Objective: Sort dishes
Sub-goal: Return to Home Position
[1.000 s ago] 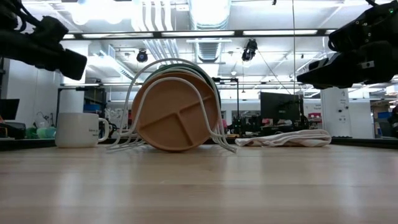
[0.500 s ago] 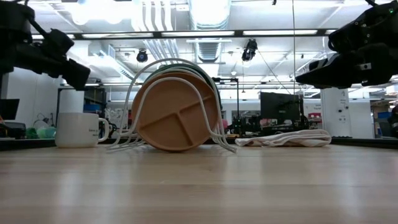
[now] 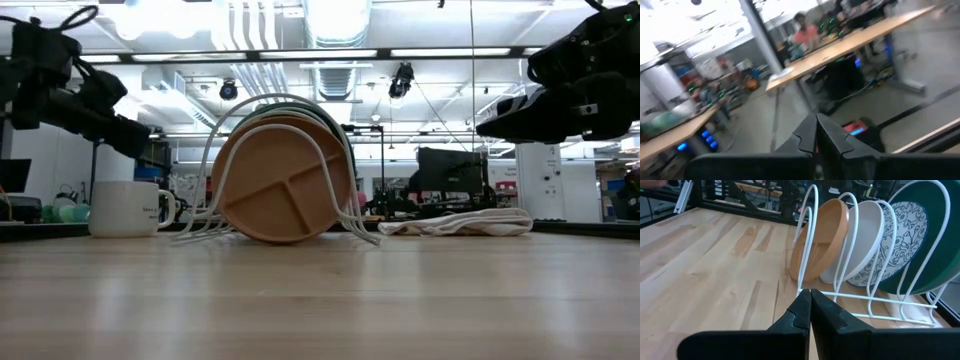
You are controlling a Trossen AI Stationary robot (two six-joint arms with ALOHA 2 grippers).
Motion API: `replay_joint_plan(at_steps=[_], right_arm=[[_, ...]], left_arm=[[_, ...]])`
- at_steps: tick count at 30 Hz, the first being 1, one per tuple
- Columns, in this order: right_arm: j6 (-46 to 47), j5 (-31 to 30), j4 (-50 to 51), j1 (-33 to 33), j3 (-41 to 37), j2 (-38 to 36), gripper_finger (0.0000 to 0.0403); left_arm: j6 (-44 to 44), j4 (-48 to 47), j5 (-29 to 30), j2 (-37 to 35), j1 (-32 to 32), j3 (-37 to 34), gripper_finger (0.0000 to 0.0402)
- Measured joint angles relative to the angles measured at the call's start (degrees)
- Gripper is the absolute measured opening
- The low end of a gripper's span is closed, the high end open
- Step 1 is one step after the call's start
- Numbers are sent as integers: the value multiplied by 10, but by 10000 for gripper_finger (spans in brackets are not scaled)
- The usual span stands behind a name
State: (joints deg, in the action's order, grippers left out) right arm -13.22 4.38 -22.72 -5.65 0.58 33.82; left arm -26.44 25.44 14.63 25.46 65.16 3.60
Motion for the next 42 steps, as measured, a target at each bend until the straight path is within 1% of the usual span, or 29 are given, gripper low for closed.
replay_joint_plan(at_steps=[5,9,13,17,21,24,31,42], right_arm=[[-8,0,0,0,0,0,0],[-3,0,0,0,0,1,0],[32,0,0,0,0,1,0],[61,0,0,0,0,1,0],[131,0,-1,0,0,1,0],[164,0,-2,0,0,1,0],[148,0,-2,0,0,1,0],[148,0,-2,0,0,1,0]], left_arm=[[4,5,37,31,-1,0,0],[33,7,41,32,-1,0,0],[57,7,42,33,-1,0,0],[109,7,42,33,-1,0,0],[115,7,43,34,-1,0,0],[115,7,43,34,-1,0,0],[115,7,43,34,-1,0,0],[116,7,43,34,-1,0,0]])
